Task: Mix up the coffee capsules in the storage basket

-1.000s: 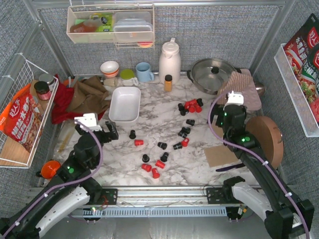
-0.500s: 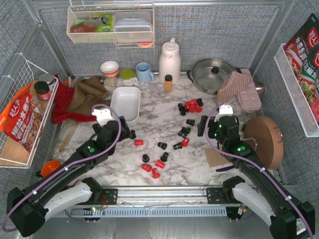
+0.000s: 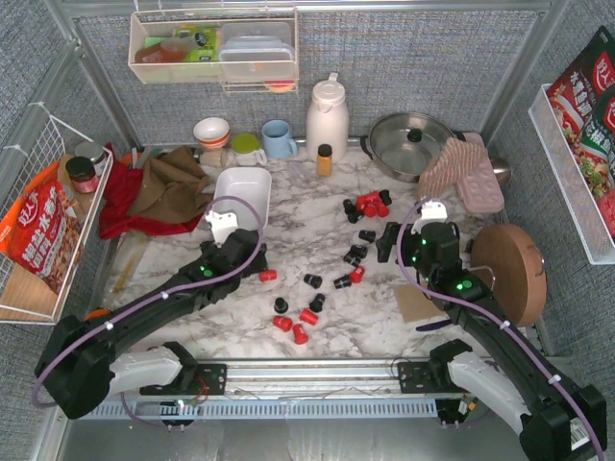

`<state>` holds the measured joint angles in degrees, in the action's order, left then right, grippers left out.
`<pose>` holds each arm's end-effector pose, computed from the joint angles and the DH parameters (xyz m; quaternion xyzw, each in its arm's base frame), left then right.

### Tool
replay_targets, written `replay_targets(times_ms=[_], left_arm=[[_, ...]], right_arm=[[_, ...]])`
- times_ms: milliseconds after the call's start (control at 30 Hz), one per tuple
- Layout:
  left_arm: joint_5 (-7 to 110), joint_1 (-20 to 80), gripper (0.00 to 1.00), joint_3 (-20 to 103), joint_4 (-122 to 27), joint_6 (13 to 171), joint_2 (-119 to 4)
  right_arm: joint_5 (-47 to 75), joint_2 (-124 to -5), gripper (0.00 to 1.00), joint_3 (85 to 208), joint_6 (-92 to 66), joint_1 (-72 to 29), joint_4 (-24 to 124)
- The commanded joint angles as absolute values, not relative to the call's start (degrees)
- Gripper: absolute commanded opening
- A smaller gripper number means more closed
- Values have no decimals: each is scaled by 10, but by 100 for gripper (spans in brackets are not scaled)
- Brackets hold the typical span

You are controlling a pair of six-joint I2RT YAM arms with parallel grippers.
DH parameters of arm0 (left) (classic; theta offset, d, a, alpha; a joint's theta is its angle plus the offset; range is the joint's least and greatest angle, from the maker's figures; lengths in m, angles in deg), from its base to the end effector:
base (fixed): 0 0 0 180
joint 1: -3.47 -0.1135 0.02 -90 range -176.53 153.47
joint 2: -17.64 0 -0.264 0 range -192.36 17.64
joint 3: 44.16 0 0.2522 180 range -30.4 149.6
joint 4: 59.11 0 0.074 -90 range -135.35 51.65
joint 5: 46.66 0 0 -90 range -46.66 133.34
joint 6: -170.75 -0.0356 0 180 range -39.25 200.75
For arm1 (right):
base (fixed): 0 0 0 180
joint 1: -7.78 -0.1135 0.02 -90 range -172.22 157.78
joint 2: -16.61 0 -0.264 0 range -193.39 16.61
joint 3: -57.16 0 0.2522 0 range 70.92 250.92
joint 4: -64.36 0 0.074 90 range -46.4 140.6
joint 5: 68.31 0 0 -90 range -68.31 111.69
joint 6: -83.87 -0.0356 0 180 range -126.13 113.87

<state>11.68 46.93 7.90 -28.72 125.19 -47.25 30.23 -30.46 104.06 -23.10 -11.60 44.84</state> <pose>0.1797 -0.1446 0.2251 -0.1158 0.8821 -0.0848 0.4487 0.1859 0.0598 0.2693 0.0257 0.8160 0.1213 0.5645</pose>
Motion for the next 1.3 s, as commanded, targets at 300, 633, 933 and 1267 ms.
replay_targets(times_ms=[300, 633, 933, 1267], left_arm=[[142, 470, 86, 150, -285, 1228, -613], [159, 466, 72, 182, -300, 1189, -688], [143, 441, 70, 200, -303, 1162, -708], [167, 427, 64, 165, -365, 1142, -708]], right_arm=[[298, -319, 99, 1042, -240, -116, 466], [293, -330, 99, 1047, -245, -116, 463], [285, -335, 99, 1049, -245, -116, 462], [278, -346, 99, 1053, -248, -116, 461]])
